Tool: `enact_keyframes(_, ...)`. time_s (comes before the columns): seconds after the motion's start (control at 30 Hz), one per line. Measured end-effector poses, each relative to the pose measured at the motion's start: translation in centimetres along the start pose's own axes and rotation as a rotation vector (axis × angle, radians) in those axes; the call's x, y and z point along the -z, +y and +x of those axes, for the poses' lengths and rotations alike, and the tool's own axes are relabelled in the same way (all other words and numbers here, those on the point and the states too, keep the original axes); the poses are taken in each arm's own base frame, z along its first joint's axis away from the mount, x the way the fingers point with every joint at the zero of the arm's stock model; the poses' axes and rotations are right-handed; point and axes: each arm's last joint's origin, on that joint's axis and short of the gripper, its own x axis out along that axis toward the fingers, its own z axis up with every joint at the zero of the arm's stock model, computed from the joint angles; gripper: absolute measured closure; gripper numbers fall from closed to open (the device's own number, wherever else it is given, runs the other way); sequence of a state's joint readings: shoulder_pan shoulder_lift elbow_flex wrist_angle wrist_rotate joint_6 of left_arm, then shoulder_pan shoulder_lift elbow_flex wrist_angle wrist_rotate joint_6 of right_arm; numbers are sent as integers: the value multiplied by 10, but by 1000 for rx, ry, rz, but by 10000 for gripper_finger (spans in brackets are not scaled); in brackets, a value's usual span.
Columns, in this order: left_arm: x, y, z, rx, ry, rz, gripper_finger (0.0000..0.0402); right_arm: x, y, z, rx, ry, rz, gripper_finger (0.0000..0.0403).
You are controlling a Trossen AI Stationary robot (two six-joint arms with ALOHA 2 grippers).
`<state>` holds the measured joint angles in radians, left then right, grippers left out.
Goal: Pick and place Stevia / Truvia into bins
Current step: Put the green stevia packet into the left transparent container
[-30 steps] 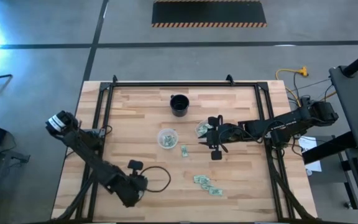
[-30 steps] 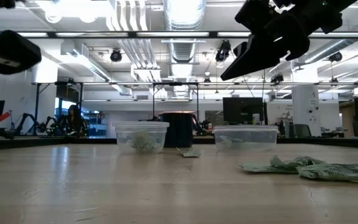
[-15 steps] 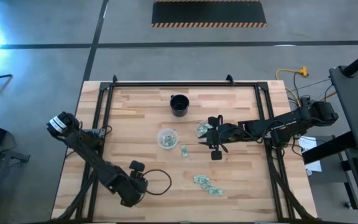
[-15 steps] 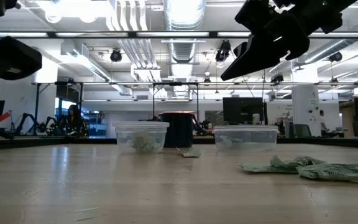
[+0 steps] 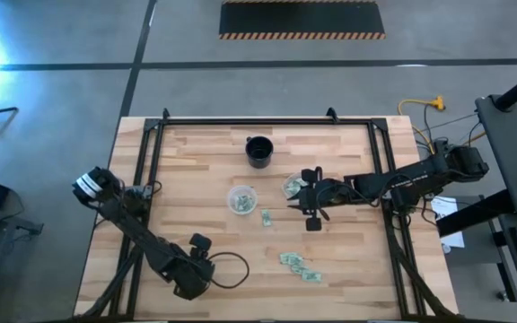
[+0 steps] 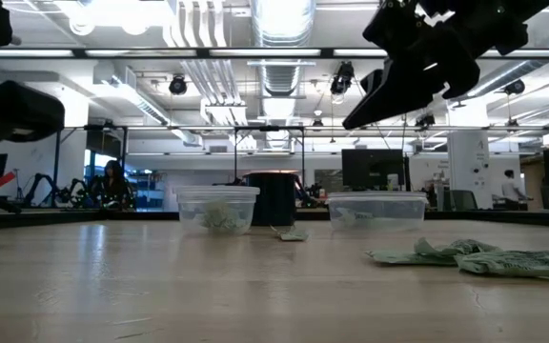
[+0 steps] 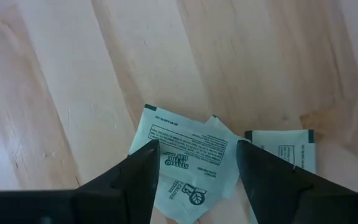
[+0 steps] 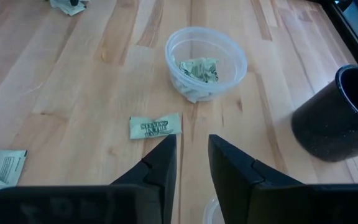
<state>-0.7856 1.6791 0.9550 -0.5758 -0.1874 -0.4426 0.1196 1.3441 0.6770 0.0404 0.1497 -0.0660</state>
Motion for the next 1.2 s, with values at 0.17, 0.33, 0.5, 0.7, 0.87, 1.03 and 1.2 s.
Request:
enact_keyframes(0.17, 0, 0, 1, 0, 2, 6, 205, 2, 0, 0, 0, 5, 6, 321)
enact_keyframes(0.33, 0, 0, 1, -1, 2, 5, 205, 2, 0, 0, 0, 5, 10, 328)
enact_keyframes(0.5, -2, 1, -9, 4, 0, -48, 205, 2, 0, 0, 0, 5, 11, 325)
enact_keyframes(0.7, -10, 8, -39, 58, -98, -248, 205, 2, 0, 0, 0, 0, 11, 321)
enact_keyframes(0.87, -11, 24, -45, 96, -97, -612, 205, 1, 0, 0, 0, -4, 11, 328)
enact_keyframes(1.03, -7, 30, -31, 101, -20, -725, 205, -1, 0, 0, 1, -17, 13, 329)
enact_keyframes(1.2, -5, 29, -16, 89, 50, -722, 205, 2, 0, 1, 0, -7, 12, 323)
